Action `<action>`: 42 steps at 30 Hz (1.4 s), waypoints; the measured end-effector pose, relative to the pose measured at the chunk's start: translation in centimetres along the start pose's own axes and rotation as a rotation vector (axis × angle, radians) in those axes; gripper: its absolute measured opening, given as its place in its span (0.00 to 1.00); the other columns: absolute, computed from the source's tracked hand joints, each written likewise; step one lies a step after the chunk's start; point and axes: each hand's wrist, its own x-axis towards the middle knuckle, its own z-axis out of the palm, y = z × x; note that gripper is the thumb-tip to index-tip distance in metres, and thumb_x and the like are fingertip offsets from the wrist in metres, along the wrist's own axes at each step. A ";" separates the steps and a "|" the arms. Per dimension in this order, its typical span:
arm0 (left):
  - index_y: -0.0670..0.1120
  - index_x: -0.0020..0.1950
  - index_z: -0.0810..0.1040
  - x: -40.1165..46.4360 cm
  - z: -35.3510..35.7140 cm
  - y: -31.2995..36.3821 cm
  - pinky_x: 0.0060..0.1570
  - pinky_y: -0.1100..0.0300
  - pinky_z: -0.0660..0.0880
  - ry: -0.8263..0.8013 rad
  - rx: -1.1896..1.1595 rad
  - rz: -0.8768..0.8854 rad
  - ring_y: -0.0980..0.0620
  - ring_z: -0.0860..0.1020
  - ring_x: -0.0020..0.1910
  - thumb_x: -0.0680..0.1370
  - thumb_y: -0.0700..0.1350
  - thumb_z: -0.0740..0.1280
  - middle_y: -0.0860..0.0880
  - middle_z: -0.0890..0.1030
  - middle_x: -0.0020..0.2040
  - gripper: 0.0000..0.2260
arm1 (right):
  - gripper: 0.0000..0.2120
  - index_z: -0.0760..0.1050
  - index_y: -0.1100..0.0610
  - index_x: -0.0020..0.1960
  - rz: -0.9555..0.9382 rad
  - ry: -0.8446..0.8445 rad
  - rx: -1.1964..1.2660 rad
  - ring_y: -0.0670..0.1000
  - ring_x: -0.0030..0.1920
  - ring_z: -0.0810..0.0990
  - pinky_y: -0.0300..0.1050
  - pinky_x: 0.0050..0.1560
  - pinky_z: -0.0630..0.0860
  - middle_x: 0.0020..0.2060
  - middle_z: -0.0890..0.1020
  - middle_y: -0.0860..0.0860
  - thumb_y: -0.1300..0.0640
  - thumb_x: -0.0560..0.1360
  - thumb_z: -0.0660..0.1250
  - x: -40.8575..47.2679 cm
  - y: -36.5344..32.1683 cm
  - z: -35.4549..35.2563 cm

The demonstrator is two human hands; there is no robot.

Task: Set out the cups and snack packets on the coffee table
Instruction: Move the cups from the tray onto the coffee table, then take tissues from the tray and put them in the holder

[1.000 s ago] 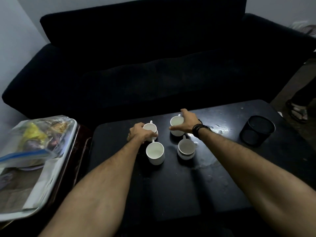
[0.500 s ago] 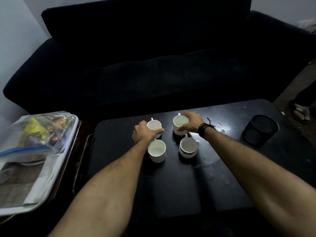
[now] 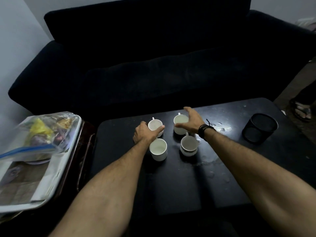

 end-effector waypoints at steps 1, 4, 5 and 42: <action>0.49 0.62 0.73 0.0 -0.2 -0.2 0.51 0.53 0.74 -0.005 -0.008 0.015 0.44 0.77 0.60 0.59 0.74 0.69 0.46 0.78 0.62 0.41 | 0.47 0.61 0.57 0.75 -0.028 0.027 -0.020 0.56 0.73 0.66 0.51 0.73 0.65 0.73 0.67 0.56 0.46 0.64 0.79 -0.2 -0.4 -0.1; 0.47 0.70 0.69 -0.2 -1.5 -0.8 0.55 0.53 0.73 -0.025 -0.011 0.052 0.44 0.74 0.66 0.63 0.71 0.69 0.45 0.74 0.68 0.43 | 0.44 0.62 0.56 0.75 -0.136 0.055 -0.144 0.55 0.75 0.63 0.55 0.74 0.63 0.74 0.67 0.55 0.42 0.66 0.76 -1.0 -2.3 -0.3; 0.47 0.72 0.67 -0.3 -2.2 -1.0 0.58 0.53 0.72 -0.024 -0.002 0.061 0.44 0.72 0.68 0.65 0.70 0.69 0.45 0.72 0.70 0.43 | 0.44 0.62 0.56 0.75 -0.163 0.044 -0.163 0.55 0.75 0.62 0.56 0.74 0.62 0.74 0.66 0.55 0.42 0.66 0.75 -1.3 -3.2 -0.2; 0.43 0.55 0.81 -8.5 -23.8 -29.8 0.57 0.53 0.74 0.167 -0.012 -0.192 0.40 0.76 0.59 0.75 0.43 0.61 0.40 0.80 0.59 0.13 | 0.28 0.76 0.56 0.60 -0.025 -0.253 -0.243 0.57 0.56 0.81 0.48 0.50 0.77 0.58 0.81 0.55 0.42 0.66 0.73 -19.0 -31.2 29.1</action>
